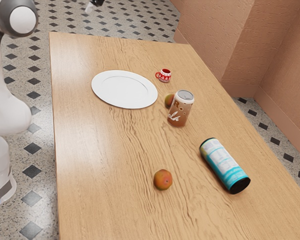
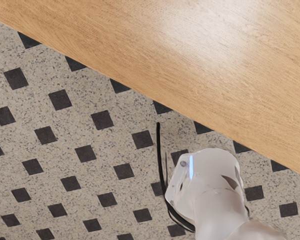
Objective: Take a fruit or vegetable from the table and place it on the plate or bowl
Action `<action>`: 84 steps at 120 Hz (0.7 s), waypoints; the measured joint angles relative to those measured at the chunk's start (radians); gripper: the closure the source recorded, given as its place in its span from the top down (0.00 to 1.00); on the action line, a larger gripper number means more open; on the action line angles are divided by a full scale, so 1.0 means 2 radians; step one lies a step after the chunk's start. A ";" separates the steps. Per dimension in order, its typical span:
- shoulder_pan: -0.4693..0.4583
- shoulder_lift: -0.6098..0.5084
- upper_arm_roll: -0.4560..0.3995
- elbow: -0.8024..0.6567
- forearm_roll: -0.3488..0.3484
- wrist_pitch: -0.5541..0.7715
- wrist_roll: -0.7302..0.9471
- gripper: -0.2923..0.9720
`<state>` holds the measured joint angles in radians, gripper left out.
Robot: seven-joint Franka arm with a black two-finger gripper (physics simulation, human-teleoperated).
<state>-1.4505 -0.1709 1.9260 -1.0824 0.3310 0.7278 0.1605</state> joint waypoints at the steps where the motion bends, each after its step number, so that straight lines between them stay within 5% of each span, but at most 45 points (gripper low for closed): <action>1: -0.001 0.000 0.001 -0.001 0.002 0.006 0.002 0.75; 32: -0.002 0.007 0.010 0.017 0.013 0.105 0.054 0.75; 41: -0.015 0.018 -0.089 0.064 0.009 0.139 0.072 0.75; 50: -0.036 0.026 -0.200 -0.044 -0.025 0.214 0.083 0.75; 63: -0.121 0.018 -0.239 -0.185 -0.053 0.322 0.089 0.75; 74: -0.271 -0.028 -0.193 -0.190 -0.006 0.370 0.076 0.75; 84: -0.352 -0.032 -0.185 -0.204 0.002 0.403 0.059 0.75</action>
<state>-2.1536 -0.2347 1.5557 -1.4895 0.3355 1.5341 0.2780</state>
